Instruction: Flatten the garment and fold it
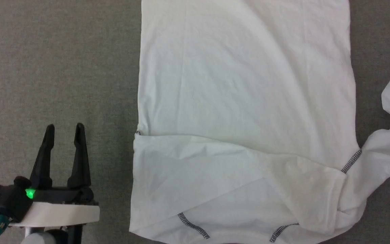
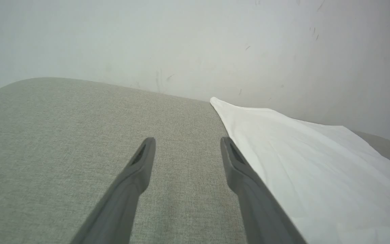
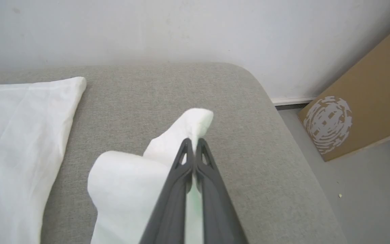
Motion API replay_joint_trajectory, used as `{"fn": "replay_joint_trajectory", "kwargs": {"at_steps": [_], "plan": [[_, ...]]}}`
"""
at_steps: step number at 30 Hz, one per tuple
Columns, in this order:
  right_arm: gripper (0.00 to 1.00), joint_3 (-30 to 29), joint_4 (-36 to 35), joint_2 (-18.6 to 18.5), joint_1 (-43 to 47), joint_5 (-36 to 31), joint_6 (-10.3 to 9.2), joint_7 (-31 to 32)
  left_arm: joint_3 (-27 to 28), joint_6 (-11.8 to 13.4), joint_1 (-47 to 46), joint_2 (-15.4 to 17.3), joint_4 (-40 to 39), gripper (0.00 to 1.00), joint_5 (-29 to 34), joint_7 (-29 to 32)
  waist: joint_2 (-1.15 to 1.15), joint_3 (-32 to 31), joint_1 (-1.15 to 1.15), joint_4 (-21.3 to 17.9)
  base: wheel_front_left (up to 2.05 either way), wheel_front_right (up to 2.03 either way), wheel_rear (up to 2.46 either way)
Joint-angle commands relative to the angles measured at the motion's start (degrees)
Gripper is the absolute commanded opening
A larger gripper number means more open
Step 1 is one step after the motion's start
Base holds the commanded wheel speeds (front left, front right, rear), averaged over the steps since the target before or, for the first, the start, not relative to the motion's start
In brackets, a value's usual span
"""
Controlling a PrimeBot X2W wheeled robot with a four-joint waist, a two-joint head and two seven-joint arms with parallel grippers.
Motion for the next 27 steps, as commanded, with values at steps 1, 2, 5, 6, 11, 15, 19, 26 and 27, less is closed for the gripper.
{"fn": "replay_joint_trajectory", "kwargs": {"at_steps": [1,2,5,6,11,15,19,26,27], "plan": [[0.00,-0.5,-0.2,-0.6,0.8,0.2,-0.06,-0.3,0.1,0.4,0.7,0.0,0.0,1.00,0.4,0.1,0.00,-6.0,0.01,-1.2,0.00,0.00,0.00],[0.00,-1.2,-0.3,-1.5,1.6,0.3,-0.06,-0.3,0.3,0.7,1.4,0.0,-0.1,1.00,0.5,0.2,0.00,-7.0,0.01,-1.4,0.00,0.00,0.00],[0.00,-3.7,-0.6,-3.8,4.1,0.5,-0.06,-0.5,0.7,1.4,3.6,0.0,-0.6,1.00,0.5,0.6,0.00,-9.7,0.01,-1.7,0.00,0.00,0.00],[0.00,-4.7,-0.6,-4.5,4.8,0.7,-0.06,-0.8,0.9,1.6,4.3,0.1,-0.9,1.00,0.5,0.8,0.00,-10.3,0.01,-1.8,0.00,0.00,0.00],[0.00,-9.4,0.5,-6.8,8.2,1.6,-0.06,-2.2,1.3,2.9,7.2,0.6,-1.6,1.00,1.6,1.6,0.00,-12.7,0.01,-2.0,0.00,0.00,0.00],[0.00,-13.0,0.8,-7.9,10.9,2.0,-0.06,-3.2,1.4,3.6,8.8,0.8,-1.7,1.00,2.1,2.0,0.00,-13.9,0.01,-1.9,0.00,0.00,0.00],[0.00,-15.7,1.0,-9.6,12.8,1.9,-0.06,-3.9,1.5,4.2,9.9,0.6,-1.8,1.00,1.9,2.3,0.00,-15.1,0.01,-1.6,0.00,0.00,0.00],[0.00,-15.3,0.4,-10.0,13.6,3.3,-0.06,-4.7,1.1,4.9,10.8,0.0,-2.1,1.00,1.7,2.4,0.00,-16.8,0.01,-1.1,0.00,0.00,0.00],[0.00,-14.7,0.2,-9.9,13.5,3.6,-0.06,-4.8,1.1,5.0,10.9,0.0,-2.2,1.00,1.7,2.5,0.00,-17.1,0.01,-1.0,0.00,0.00,0.00]]}}
